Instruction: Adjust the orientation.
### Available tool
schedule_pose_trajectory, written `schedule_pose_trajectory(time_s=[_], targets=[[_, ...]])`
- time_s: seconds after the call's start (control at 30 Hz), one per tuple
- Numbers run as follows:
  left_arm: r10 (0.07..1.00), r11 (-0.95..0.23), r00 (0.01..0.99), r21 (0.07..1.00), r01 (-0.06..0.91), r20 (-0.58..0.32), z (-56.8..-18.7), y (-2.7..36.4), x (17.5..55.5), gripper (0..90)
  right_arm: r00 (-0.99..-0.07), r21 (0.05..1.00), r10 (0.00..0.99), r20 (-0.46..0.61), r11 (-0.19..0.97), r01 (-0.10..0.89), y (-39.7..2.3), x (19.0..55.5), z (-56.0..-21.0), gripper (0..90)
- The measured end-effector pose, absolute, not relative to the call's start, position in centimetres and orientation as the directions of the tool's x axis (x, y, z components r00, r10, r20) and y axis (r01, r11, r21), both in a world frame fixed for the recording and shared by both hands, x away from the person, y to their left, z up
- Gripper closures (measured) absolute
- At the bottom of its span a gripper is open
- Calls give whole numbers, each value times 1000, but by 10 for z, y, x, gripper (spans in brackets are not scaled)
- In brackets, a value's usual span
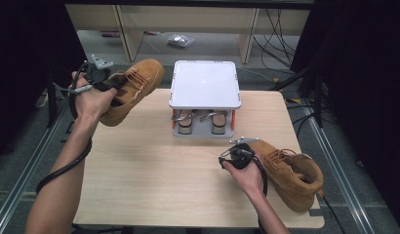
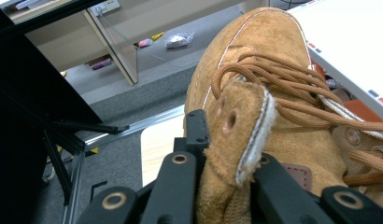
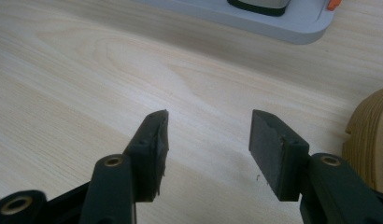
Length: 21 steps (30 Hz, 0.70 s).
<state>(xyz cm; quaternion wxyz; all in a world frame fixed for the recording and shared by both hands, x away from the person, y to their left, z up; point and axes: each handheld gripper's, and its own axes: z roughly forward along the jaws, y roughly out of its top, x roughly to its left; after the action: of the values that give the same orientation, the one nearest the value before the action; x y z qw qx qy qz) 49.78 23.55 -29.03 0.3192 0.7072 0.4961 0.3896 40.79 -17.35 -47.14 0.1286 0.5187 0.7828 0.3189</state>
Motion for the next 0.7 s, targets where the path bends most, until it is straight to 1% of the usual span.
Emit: schedule_pose_trajectory(time_s=[0.33, 0.37, 0.43, 0.53, 0.63, 0.7], targets=[[948, -311, 205, 846, 434, 243, -280, 224, 508, 855, -437, 639, 891, 125, 265, 723, -174, 408, -472, 479], [946, -317, 208, 847, 426, 249, -278, 220, 510, 855, -416, 626, 898, 143, 243, 741, -173, 406, -471, 479], [946, -316, 211, 850, 421, 247, -275, 218, 512, 855, -437, 639, 891, 123, 266, 722, -174, 407, -472, 479], [946, -314, 216, 854, 416, 243, -271, 213, 515, 855, -420, 629, 897, 137, 249, 737, -173, 405, -471, 479], [945, -314, 222, 858, 408, 240, -267, 206, 519, 855, -429, 637, 894, 130, 256, 727, -173, 406, -473, 478], [942, -321, 227, 856, 405, 246, -265, 203, 520, 855, -417, 629, 898, 140, 245, 737, -173, 405, -472, 478]])
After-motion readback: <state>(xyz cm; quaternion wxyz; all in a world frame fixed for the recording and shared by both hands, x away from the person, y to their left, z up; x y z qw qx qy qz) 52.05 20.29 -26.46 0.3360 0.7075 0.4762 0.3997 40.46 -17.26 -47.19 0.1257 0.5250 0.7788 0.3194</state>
